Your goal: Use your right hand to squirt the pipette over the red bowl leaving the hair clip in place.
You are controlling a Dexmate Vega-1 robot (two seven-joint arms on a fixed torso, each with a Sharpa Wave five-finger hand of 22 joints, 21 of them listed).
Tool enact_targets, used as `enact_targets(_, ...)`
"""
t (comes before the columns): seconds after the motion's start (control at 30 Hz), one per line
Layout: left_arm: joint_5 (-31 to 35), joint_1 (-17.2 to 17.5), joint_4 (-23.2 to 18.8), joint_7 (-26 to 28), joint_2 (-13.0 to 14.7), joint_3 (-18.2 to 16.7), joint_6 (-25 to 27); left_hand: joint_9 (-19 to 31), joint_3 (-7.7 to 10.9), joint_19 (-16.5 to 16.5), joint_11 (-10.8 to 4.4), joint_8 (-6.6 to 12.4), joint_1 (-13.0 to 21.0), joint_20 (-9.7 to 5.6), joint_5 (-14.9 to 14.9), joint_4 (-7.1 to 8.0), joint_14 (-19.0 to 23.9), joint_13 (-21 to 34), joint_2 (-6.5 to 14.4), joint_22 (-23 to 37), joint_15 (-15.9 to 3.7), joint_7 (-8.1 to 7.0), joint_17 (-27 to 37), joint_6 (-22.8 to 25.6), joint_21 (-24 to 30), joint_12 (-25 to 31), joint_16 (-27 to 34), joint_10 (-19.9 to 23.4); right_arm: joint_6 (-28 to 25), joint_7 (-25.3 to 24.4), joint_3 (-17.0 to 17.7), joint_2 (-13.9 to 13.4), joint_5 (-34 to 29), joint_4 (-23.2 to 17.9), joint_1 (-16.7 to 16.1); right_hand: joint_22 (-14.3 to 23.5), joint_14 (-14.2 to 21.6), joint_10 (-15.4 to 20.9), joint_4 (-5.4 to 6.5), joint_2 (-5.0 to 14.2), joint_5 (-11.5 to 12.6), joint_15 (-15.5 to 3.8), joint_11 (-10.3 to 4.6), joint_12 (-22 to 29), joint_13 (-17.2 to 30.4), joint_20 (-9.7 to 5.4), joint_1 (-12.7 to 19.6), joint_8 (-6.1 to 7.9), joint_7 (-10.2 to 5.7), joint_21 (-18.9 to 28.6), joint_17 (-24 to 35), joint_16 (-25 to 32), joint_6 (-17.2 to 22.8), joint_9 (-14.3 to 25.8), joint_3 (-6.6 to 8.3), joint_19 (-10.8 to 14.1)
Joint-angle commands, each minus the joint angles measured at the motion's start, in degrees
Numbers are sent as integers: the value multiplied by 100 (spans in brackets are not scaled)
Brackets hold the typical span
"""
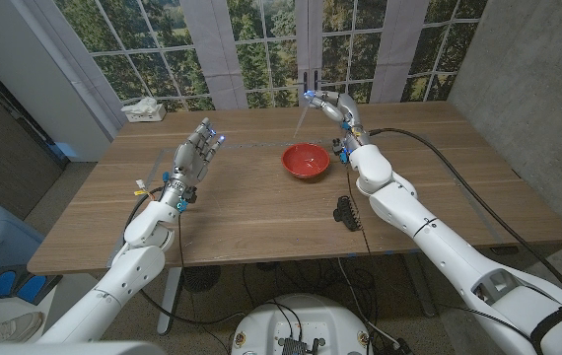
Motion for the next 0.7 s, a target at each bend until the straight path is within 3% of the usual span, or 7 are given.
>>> enact_targets(0.03, -5, -3, -10, -5, 20, -1, 34, 8, 24, 38, 12, 32, -38, -36, 36, -44, -46, 2, -18, 10, -255, -10, 0, 37, 17, 39, 17, -49, -130, -145, 12, 43, -9, 188, 115, -5, 34, 38, -4, 26, -3, -939, 16, -7, 27, 2, 35, -20, 18, 52, 26, 1, 42, 6, 25, -43)
enact_targets(0.43, -1, -65, 15, -14, 20, 28, 90, 8, 34, 40, 16, 35, -49, -32, 34, -81, -48, 2, -14, 11, -256, -7, 1, 57, 18, 43, 20, -50, -141, -129, 26, 44, 89, 344, 172, -5, 41, 43, -1, 28, -5, -936, 17, -10, 31, 6, 39, -21, 31, 65, 35, 4, 50, 7, 21, -46)
enact_targets(0.7, 5, -114, 30, -24, 17, 52, 119, 8, 41, 41, 12, 33, -57, -31, 33, -99, -48, 2, -10, 12, -256, -6, 1, 60, 19, 45, 22, -51, -123, -200, 36, 51, 87, 376, 165, -5, 44, 76, 1, 18, -6, -940, -7, -8, 26, 16, 37, 10, 157, 78, 64, 26, 149, 5, -2, -52)
